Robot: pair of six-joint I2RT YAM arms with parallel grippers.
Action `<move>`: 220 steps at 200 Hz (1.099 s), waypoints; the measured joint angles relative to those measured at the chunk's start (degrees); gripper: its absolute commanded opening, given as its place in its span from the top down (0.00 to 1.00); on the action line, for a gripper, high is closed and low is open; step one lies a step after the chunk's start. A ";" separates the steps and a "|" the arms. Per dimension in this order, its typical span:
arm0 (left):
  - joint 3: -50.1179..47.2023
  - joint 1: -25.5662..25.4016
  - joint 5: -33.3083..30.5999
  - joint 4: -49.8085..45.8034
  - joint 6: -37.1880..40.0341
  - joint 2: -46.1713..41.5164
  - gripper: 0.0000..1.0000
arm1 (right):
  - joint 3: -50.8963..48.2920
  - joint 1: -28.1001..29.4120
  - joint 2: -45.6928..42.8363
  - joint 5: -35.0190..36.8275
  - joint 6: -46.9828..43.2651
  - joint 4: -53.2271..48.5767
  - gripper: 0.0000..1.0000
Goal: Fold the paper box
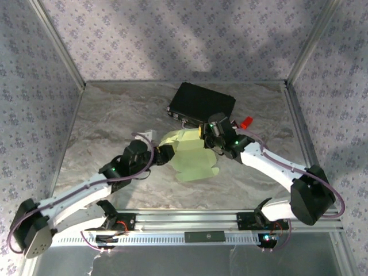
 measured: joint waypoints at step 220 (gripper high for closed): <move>-4.83 12.09 8.70 -2.75 22.27 11.93 0.73 | -15.32 -2.93 2.12 -11.91 -27.17 24.57 1.00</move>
